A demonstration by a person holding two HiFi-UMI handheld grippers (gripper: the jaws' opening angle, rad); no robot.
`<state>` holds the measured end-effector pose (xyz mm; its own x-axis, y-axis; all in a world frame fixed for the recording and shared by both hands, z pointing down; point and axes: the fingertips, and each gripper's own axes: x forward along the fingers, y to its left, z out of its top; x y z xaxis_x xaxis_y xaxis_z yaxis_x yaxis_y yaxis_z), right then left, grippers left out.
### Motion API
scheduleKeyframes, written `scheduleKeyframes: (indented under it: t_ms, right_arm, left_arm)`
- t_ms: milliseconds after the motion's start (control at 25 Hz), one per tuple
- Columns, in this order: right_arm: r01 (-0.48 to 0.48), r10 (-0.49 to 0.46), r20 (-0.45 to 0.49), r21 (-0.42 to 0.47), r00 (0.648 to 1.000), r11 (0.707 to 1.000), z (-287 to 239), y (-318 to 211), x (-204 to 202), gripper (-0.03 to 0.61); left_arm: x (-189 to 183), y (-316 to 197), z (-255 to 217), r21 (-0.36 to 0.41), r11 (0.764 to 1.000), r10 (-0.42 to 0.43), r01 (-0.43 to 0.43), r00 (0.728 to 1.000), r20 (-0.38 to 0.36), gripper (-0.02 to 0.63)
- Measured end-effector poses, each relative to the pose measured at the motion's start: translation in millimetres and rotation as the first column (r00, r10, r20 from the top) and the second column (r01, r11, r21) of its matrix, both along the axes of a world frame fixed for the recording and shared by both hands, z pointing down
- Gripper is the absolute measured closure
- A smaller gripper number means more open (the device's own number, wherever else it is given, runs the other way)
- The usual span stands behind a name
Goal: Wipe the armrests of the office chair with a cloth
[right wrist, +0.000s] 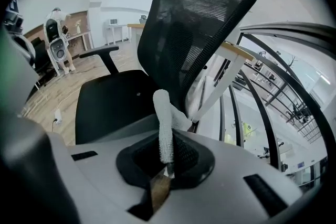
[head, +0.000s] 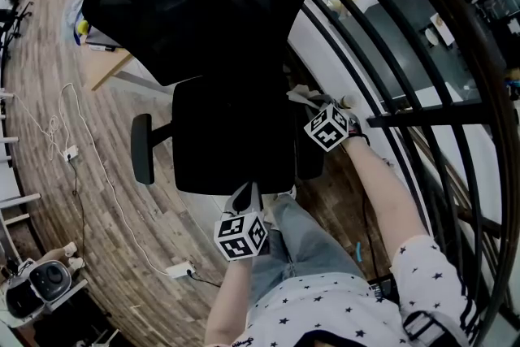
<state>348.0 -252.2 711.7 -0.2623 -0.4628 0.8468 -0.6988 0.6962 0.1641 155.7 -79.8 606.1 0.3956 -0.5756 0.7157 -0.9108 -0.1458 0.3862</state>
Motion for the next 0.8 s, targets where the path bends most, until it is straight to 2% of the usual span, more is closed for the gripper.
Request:
scheduleKeyframes:
  t_ms: [800]
  right_arm:
    - [0.024,-0.024,-0.003,-0.035,1.0,0.999,-0.2,46.3,-7.2,0.554]
  left_arm:
    - [2.1,34.6,-7.4,0.006,1.0,0.013,-0.013,1.0,-0.01,0.606]
